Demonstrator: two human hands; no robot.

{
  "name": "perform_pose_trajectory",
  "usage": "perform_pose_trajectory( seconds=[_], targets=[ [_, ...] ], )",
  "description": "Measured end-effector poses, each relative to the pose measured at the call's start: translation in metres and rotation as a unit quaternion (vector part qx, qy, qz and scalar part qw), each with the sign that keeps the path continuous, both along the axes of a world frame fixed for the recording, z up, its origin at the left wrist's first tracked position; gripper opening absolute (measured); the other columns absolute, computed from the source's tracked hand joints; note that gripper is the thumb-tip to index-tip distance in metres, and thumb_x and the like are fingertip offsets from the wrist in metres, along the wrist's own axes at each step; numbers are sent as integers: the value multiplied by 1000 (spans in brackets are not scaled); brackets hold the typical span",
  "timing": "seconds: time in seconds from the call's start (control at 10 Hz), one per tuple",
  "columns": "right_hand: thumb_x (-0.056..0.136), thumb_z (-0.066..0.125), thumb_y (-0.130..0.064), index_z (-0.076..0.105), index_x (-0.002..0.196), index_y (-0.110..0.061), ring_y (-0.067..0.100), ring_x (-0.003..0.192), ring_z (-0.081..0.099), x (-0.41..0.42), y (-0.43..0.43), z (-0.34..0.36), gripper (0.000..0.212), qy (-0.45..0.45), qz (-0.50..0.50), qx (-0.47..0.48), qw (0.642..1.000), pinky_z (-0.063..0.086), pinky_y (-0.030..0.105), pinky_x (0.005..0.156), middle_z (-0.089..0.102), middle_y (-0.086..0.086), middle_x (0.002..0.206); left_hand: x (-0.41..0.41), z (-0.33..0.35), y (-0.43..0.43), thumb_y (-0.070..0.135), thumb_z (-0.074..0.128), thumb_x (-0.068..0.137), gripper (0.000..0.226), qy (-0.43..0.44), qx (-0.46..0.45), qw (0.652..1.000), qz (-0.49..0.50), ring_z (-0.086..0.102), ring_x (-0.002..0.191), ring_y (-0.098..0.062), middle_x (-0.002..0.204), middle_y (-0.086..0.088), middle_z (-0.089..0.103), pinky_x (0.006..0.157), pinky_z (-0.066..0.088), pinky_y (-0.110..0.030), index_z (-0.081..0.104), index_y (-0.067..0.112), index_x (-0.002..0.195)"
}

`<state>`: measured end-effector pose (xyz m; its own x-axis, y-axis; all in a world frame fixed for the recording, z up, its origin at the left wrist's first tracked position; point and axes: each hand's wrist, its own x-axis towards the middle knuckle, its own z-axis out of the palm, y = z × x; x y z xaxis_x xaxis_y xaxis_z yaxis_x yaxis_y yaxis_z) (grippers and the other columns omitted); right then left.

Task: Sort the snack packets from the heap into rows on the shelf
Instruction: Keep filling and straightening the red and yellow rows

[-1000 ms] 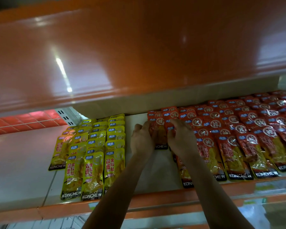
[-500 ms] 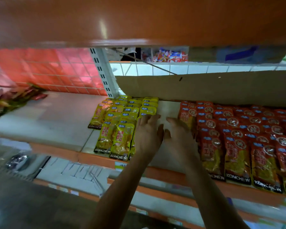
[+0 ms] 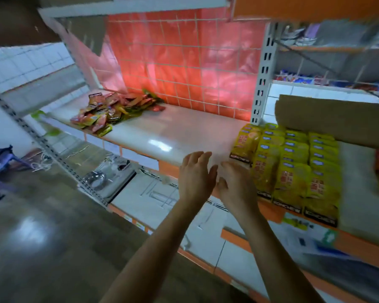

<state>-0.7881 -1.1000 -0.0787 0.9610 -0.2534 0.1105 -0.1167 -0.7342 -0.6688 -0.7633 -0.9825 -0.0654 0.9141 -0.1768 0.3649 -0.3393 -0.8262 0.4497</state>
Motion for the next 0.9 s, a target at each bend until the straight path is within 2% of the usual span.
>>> perform_pose_trajectory(
  seconds=[0.1,0.2,0.4,0.7,0.8,0.9],
  targets=[
    [90,56,-17,54,129,-15,23,119,52,14,54,4,39,20,23,38,999,42,36,101,57,6,129,16,-4,48,32,56,93,43,9,17,999,39,44,126,-27,134,-6,56,104,37,-38,55,16,133],
    [90,56,-13,54,129,-11,27,120,51,31,86,8,39,1,67,31,997,41,36,101,57,10,130,32,-6,88,35,54,94,45,9,26,997,67,42,129,-27,138,-6,53,104,38,-40,52,17,135],
    [92,53,-6,50,133,-4,29,129,44,78,157,19,42,9,132,43,990,33,33,106,50,14,138,82,-8,158,39,50,95,48,11,65,993,103,42,128,-28,139,-6,50,103,37,-39,47,18,138],
    [93,52,-9,47,136,-7,27,130,42,203,245,25,44,5,151,62,987,31,32,106,48,12,141,194,-2,243,44,50,94,56,71,101,980,158,36,131,-29,143,-7,43,100,39,-42,38,21,144],
    [93,52,-11,47,136,-8,30,128,43,242,266,28,43,2,162,64,985,33,35,105,49,13,139,229,-2,267,43,51,94,51,76,87,976,183,40,126,-29,137,-7,46,94,41,-40,43,18,137],
    [91,54,-12,50,132,-9,30,122,48,268,286,21,41,10,153,69,986,39,36,101,55,12,132,256,-6,290,40,50,94,48,94,69,971,210,43,123,-30,133,-9,50,95,40,-40,45,15,135]
  ],
)
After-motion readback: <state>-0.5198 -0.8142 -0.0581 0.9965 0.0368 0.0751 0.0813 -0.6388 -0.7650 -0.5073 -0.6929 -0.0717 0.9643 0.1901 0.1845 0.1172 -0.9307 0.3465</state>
